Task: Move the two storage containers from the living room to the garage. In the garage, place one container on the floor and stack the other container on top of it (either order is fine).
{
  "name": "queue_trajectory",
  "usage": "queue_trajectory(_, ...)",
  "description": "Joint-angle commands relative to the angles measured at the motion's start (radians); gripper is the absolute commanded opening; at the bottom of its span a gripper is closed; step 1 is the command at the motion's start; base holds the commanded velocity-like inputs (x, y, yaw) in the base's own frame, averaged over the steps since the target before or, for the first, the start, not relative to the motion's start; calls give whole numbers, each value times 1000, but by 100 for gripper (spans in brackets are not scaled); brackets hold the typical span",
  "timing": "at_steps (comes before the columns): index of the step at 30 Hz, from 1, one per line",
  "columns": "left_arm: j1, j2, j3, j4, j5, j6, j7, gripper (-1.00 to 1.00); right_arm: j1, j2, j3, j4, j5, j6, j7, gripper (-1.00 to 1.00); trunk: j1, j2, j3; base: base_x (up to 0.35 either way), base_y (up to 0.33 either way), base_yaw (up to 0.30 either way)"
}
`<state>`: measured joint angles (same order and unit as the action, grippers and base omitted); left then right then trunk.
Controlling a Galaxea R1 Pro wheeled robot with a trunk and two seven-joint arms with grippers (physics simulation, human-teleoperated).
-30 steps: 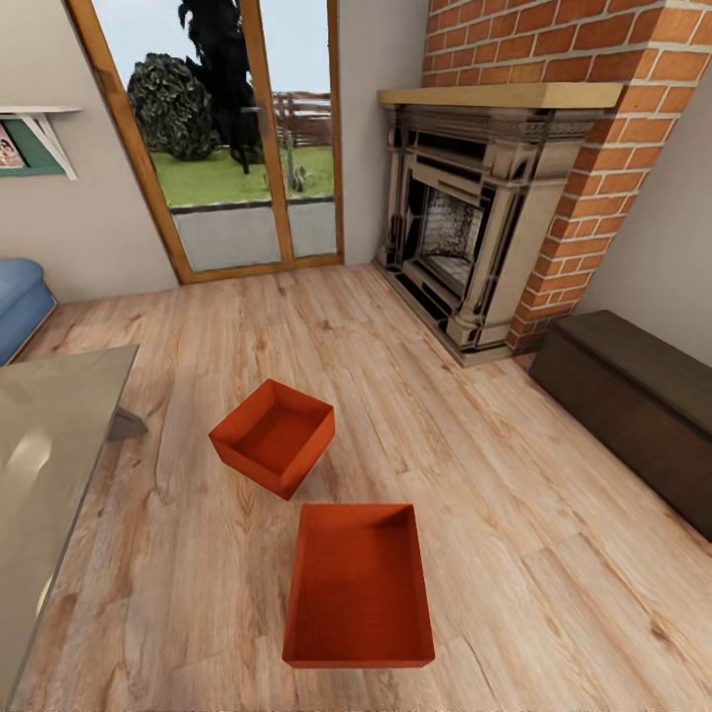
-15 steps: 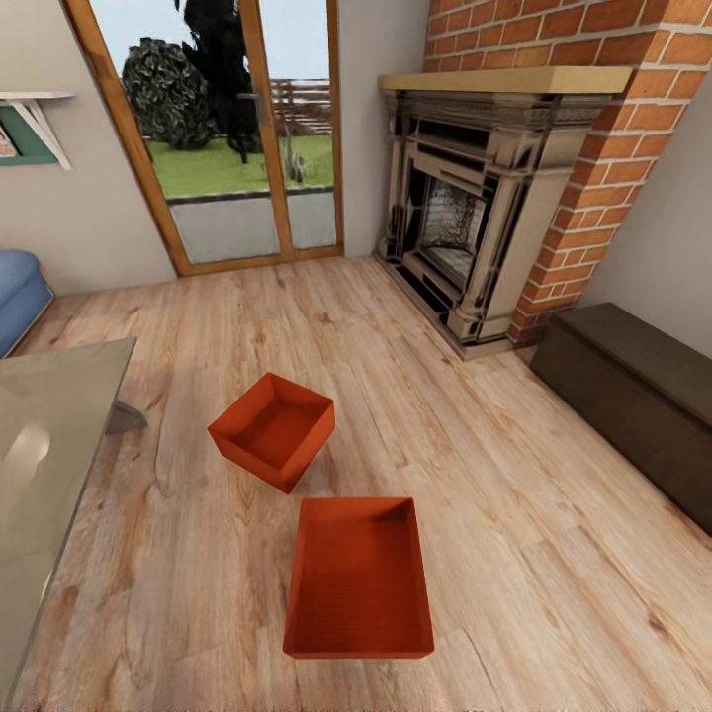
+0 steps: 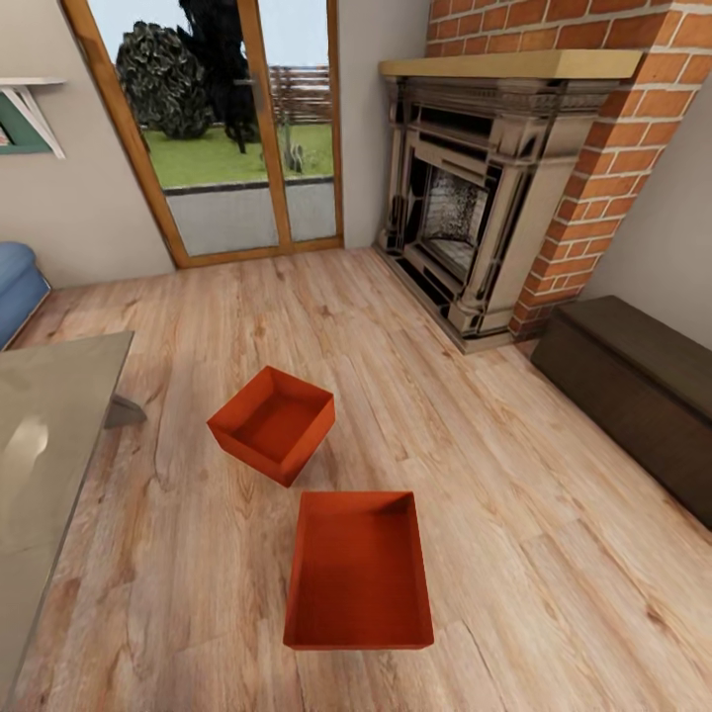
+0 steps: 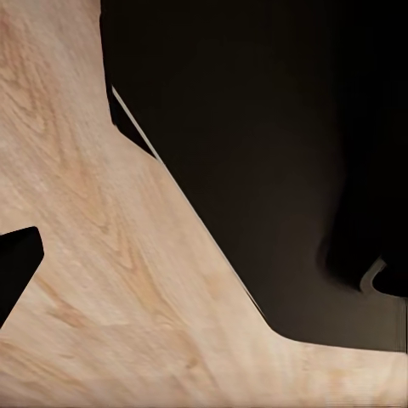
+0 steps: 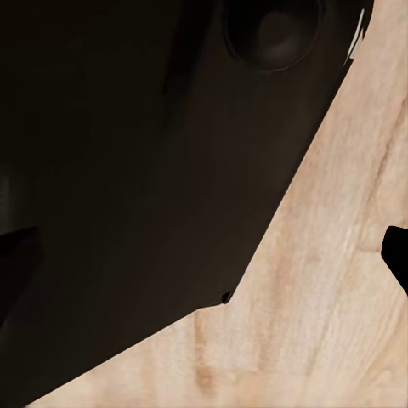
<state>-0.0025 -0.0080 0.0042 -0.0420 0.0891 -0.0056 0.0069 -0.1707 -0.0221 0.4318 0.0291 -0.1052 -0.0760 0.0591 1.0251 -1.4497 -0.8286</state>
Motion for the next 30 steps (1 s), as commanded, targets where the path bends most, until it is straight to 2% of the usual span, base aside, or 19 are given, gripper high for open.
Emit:
queue_trajectory(1, 0, -1, 0, 0, 10, -1, 1, 100, -1, 0, 7, 3, -10, -7, 5, 100, 0, 0, -1, 0, 0, 0)
queue_trajectory(19, 0, 2, 2, 1, 17, -1, 1, 100, -1, 1, 14, 3, -2, -18, 7, 100, 0, 0, -3, 0, 0, 0)
queue_trajectory(27, 0, 4, 1, 1, 13, -1, 1, 100, -1, 2, 12, 3, -9, -15, 4, 100, 0, 0, -3, 0, 0, 0)
queue_trajectory(30, 0, -1, -4, 0, 7, -2, 0, 100, -1, 3, 12, 3, 0, -25, -1, 100, 0, 0, -3, 0, 0, 0)
